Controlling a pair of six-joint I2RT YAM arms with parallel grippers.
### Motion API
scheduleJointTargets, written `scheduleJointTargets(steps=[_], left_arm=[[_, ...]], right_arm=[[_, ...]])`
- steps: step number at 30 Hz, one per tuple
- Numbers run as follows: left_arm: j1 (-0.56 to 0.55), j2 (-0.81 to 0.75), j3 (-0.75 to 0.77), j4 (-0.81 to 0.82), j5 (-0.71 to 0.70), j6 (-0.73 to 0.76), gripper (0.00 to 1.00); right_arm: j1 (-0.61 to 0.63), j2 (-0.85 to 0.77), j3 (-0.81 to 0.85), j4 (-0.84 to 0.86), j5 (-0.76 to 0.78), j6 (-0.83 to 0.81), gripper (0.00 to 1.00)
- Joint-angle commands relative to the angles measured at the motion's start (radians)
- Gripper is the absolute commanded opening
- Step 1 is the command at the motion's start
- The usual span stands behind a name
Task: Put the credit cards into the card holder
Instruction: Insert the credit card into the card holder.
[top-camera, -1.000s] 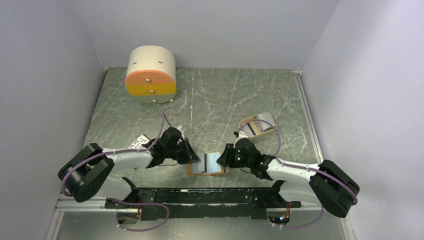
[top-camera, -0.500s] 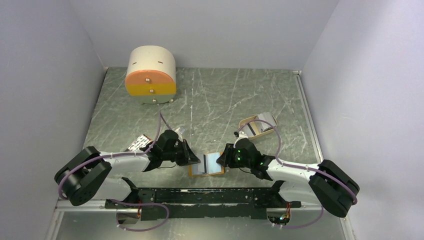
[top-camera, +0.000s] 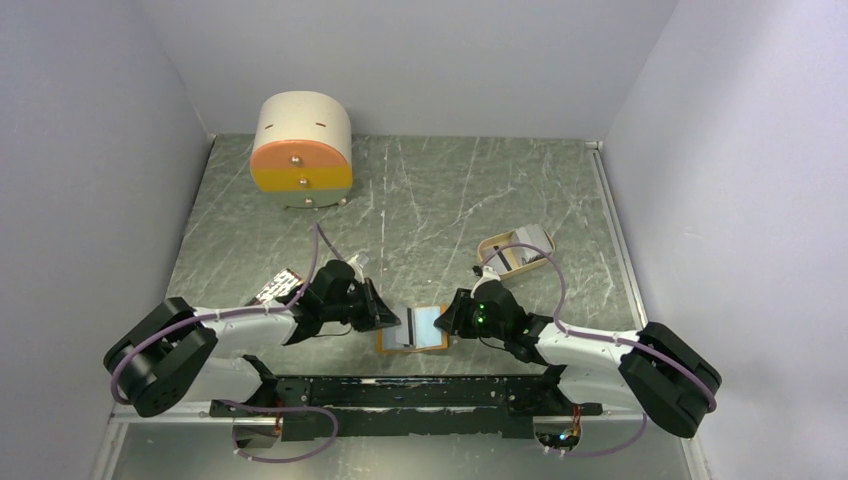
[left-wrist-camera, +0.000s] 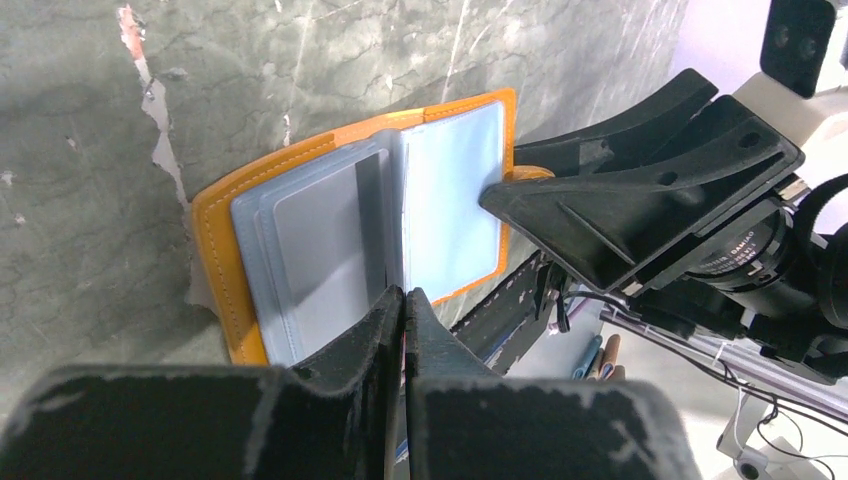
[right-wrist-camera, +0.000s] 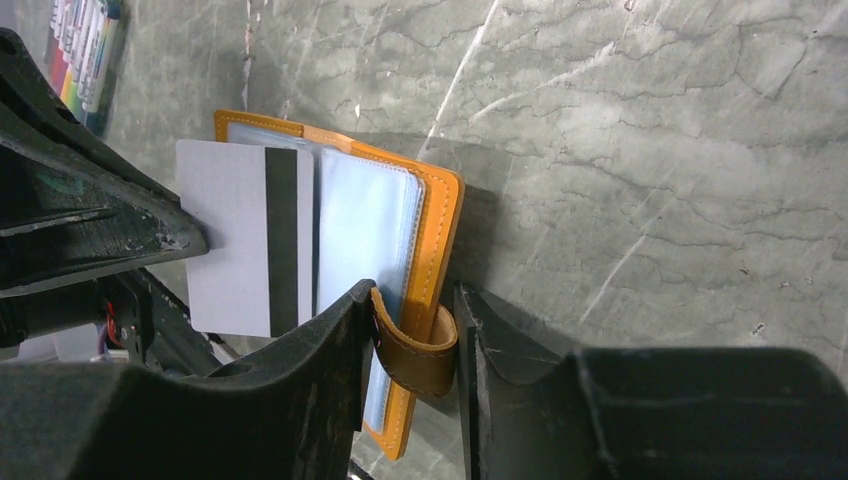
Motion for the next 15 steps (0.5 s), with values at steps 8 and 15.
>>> scheduleJointTargets(steps=[8,15], left_arm=[[0.002,0.096,0.013,0.063,0.092,0.020,0.09],[0.003,0.112,0.050,-0.019,0.052,0.052,0.09]], right_arm=[[-0.004,0.013,-0.014,-0.048,-0.004,-0.003,0.36],[-0.004,0.003,-0.012,-0.056,0.002,-0.006,0.37]])
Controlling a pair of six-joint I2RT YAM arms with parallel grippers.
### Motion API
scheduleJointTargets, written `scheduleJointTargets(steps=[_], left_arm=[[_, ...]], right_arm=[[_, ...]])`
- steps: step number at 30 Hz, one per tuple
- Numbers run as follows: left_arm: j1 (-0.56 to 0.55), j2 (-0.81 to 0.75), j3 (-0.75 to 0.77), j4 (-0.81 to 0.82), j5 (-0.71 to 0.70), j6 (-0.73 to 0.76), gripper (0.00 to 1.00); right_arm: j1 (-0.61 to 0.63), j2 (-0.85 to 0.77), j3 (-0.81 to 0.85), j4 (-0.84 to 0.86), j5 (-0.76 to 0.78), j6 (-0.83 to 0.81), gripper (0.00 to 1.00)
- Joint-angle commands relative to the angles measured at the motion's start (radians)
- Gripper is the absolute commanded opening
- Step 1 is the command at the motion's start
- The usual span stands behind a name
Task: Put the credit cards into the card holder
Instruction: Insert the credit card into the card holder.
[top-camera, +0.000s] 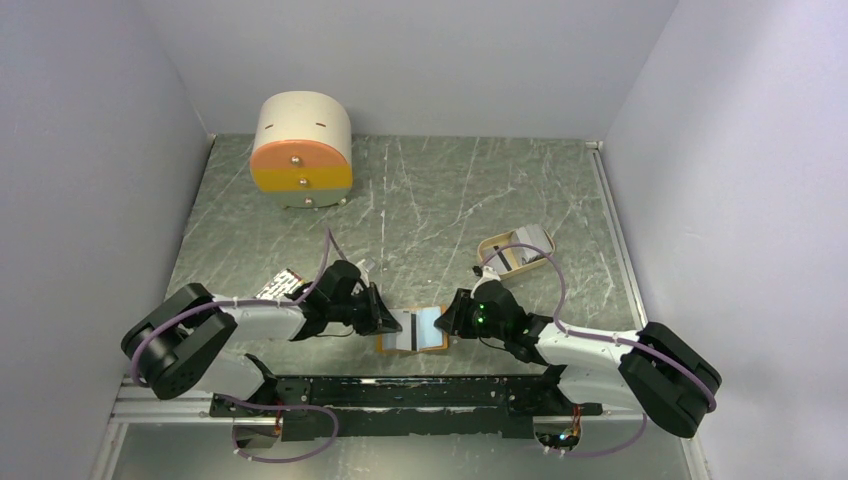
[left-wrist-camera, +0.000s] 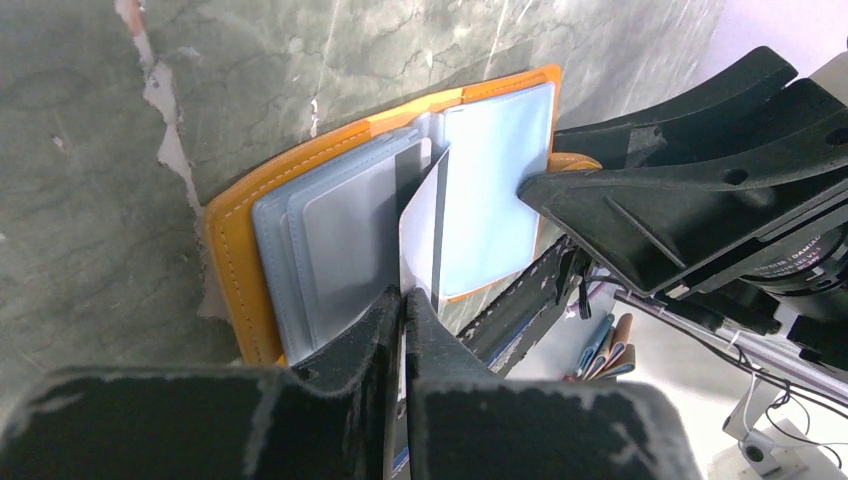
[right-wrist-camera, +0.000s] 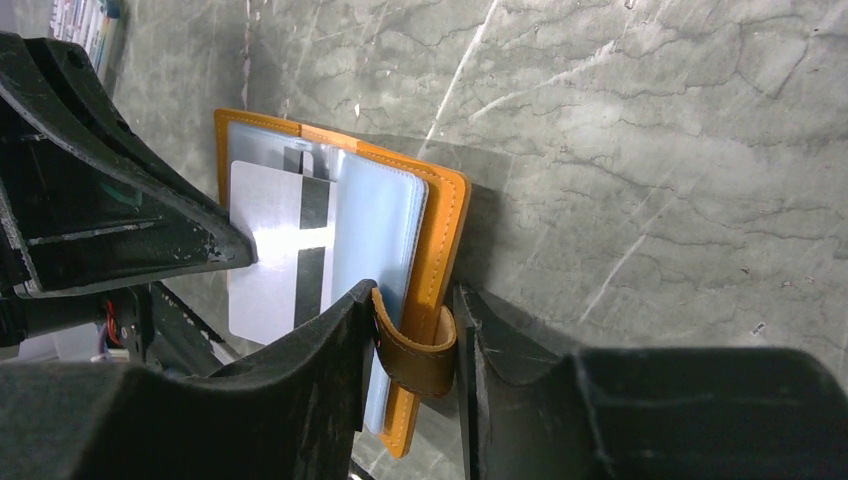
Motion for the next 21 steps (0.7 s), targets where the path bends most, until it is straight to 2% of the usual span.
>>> scheduleJointTargets(steps=[1,11,21], left_arm=[[0.002,-0.003,0.041,-0.062,-0.027,0.039,0.09],[0.002,0.053,0.053,-0.054,-0.053,0.047,0.09],[0.002,0.035,0.056,-0.106,-0.107,0.033,0.09]], right_arm=[[-0.004,0.002,-0.012,-0.056,0.001,-0.010,0.38],[-0.004,0.016,-0.016,-0.046,-0.006,-0.012,0.41],[-0.004,0.002,-0.020,-0.057,0.000,-0.011,0.43]])
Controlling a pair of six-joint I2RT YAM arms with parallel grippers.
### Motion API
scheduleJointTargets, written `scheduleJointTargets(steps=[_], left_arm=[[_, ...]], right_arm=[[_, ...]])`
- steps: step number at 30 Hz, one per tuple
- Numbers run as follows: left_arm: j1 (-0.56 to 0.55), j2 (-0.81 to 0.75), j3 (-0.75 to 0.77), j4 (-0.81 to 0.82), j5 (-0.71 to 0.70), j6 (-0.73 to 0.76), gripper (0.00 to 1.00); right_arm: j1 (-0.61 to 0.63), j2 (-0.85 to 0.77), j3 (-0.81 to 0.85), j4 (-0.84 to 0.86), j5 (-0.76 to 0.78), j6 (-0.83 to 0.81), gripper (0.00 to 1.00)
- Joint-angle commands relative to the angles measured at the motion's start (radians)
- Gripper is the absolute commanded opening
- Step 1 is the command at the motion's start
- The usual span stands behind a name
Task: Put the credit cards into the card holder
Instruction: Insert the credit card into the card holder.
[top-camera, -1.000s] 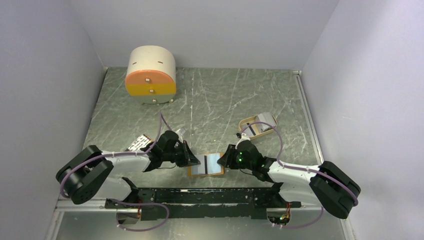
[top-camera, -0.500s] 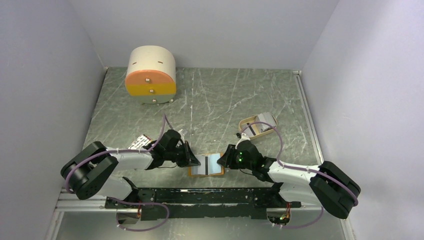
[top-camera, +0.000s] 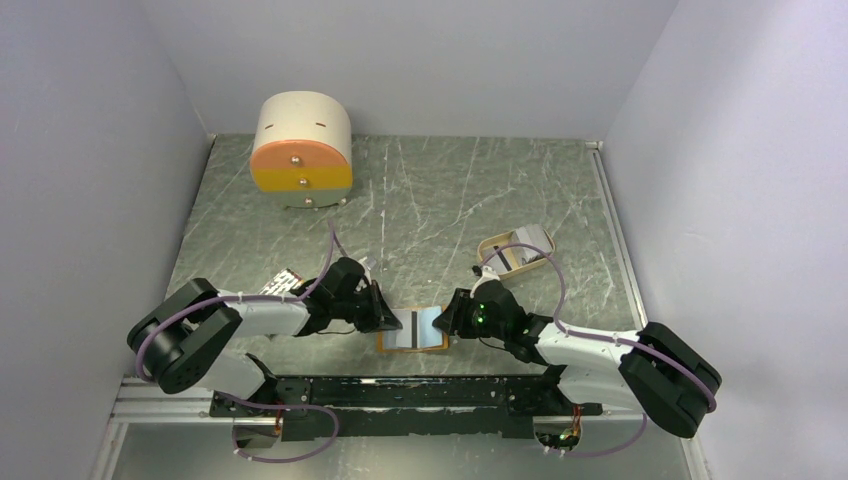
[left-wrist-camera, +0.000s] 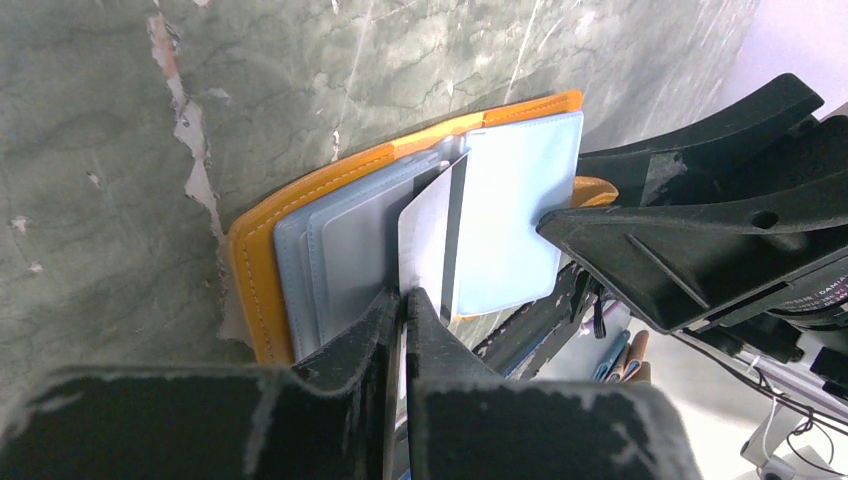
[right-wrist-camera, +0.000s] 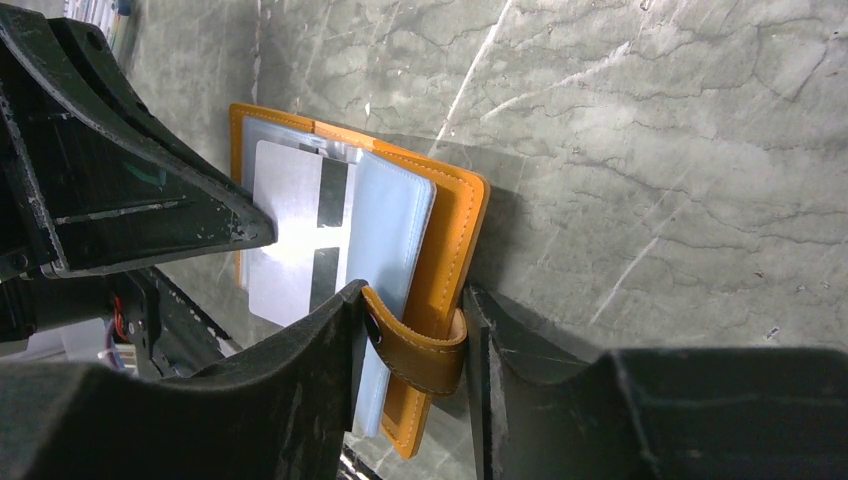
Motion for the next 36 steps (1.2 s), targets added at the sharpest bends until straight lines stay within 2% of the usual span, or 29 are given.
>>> scheduleJointTargets(steps=[1,10,16,20,24,28,34,36], left_arm=[[0.001,0.002,0.017,-0.066,-0.072,0.009,0.09],[0.001,0.003,0.023,-0.110,-0.099,-0.017,0.09],[0.000,0.014,0.025,-0.073,-0.048,-0.006,0.09],[-0.003,0.007,0.016,-0.084,-0.033,-0.010,0.15],[-0.005,-0.015,0.012,-0.095,-0.032,-0.011,0.25],[-0.015,-0.001,0.034,-0.112,-0.032,0.000,0.29],[-0.031,0.033,0.056,-0.124,-0.022,0.003,0.29],[-0.032,0.033,0.054,-0.126,-0.025,-0.001,0.32]], right_arm=[[-0.005,0.003,-0.021,-0.064,0.008,-0.010,0.43],[-0.003,-0.007,-0.029,-0.070,0.011,-0.007,0.46],[-0.004,-0.004,-0.031,-0.067,0.013,-0.004,0.49],[-0.004,0.000,-0.035,-0.061,0.007,-0.002,0.52],[-0.003,-0.005,-0.035,-0.058,0.007,0.000,0.52],[-0.004,0.001,-0.029,-0.055,0.007,-0.003,0.50],[-0.005,0.016,-0.033,-0.043,0.001,-0.003,0.48],[-0.004,0.023,-0.035,-0.036,-0.003,-0.003,0.48]])
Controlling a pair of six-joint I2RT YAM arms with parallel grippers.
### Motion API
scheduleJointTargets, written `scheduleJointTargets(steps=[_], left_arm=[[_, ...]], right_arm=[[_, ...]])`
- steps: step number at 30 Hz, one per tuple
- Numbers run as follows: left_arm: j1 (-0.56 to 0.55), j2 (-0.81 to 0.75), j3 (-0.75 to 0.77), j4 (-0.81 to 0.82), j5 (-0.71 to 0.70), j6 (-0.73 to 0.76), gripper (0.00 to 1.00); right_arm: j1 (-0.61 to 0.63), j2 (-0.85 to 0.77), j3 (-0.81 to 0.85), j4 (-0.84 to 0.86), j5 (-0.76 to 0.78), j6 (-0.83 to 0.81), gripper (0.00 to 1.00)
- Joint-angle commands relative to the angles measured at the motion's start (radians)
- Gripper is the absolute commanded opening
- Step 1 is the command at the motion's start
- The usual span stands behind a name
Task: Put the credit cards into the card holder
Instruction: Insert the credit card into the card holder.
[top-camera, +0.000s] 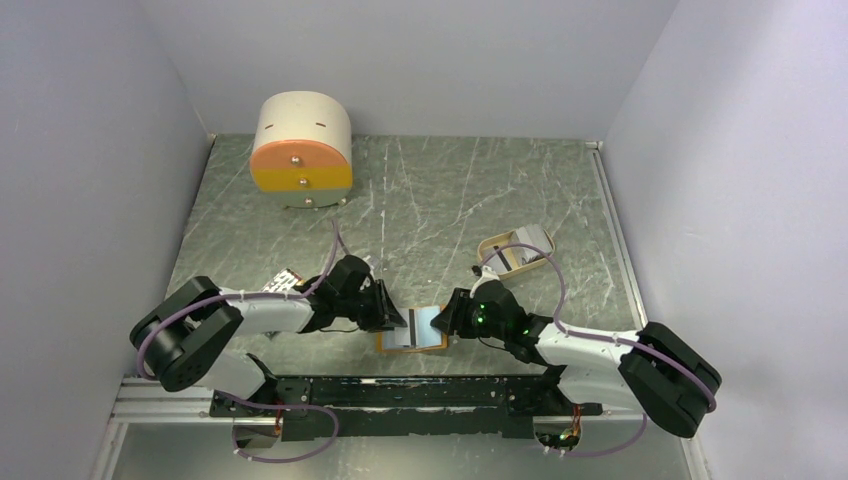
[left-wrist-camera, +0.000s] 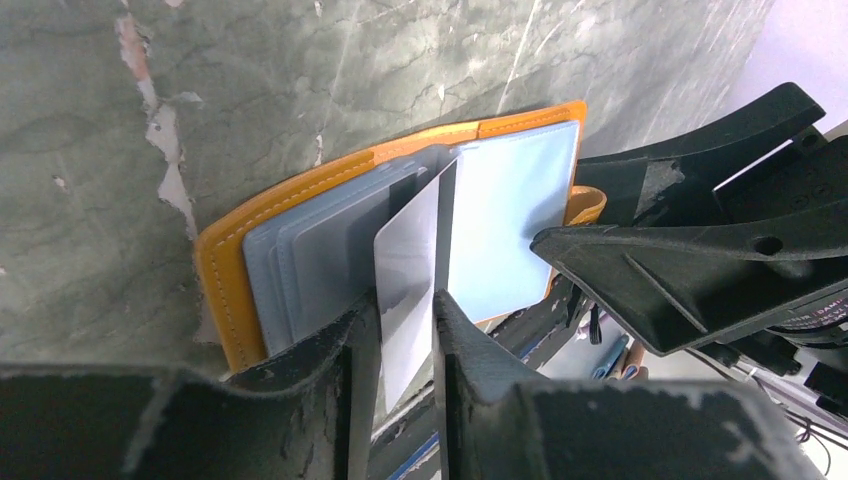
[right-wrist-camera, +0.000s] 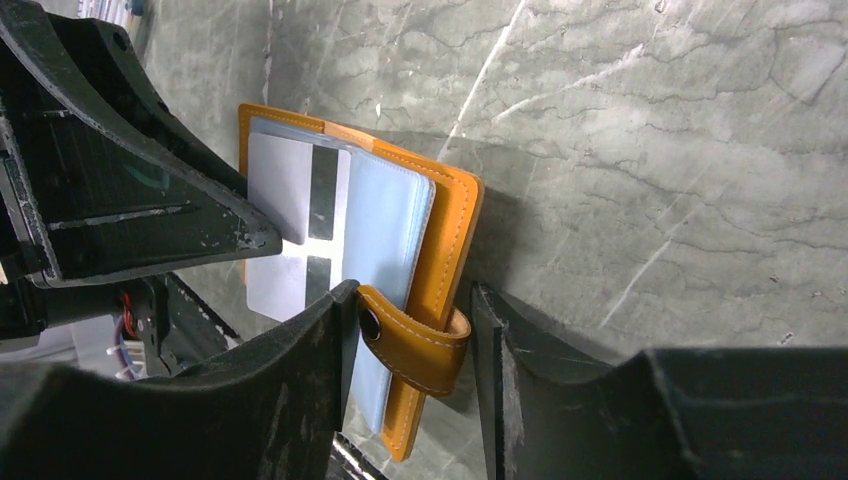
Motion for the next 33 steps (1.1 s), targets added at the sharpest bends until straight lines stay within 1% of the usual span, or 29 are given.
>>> scheduleJointTargets(steps=[1,4,6,10,17,18,22,25,29,33], left_arm=[[-0.012,0.018,0.006,-0.066,-0.008,0.015,0.33],[-0.012,-0.012,-0.003,-0.084,-0.030,0.007,0.38],[-0.013,-0.036,-0.012,-0.091,-0.044,0.000,0.39],[-0.012,-0.061,-0.013,-0.104,-0.058,0.001,0.36],[-0.015,-0.057,-0.013,-0.097,-0.054,0.000,0.32],[-0.015,-0.056,-0.013,-0.097,-0.053,0.002,0.31],[-0.018,-0.044,-0.015,-0.059,-0.029,0.012,0.10],[-0.020,-0.037,-0.020,-0.021,0.003,0.018,0.09],[-0.020,-0.049,-0.024,-0.028,0.022,0.018,0.09],[-0.014,-0.038,-0.034,-0.002,0.064,0.019,0.09]], right_arm=[[-0.004,0.027,-0.031,-0.045,0.004,-0.005,0.48],[-0.005,0.023,-0.031,-0.049,0.008,-0.005,0.48],[-0.005,0.017,-0.035,-0.049,0.011,-0.004,0.48],[-0.004,0.006,-0.042,-0.054,0.015,-0.001,0.46],[-0.005,-0.010,-0.041,-0.063,0.018,-0.003,0.46],[-0.005,-0.010,-0.042,-0.062,0.017,-0.001,0.45],[-0.004,-0.003,-0.052,-0.040,0.007,0.003,0.45],[-0.004,0.009,-0.055,-0.021,-0.003,0.010,0.45],[-0.005,0.011,-0.061,-0.017,-0.002,0.016,0.44],[-0.005,0.006,-0.063,-0.017,0.001,0.017,0.43]])
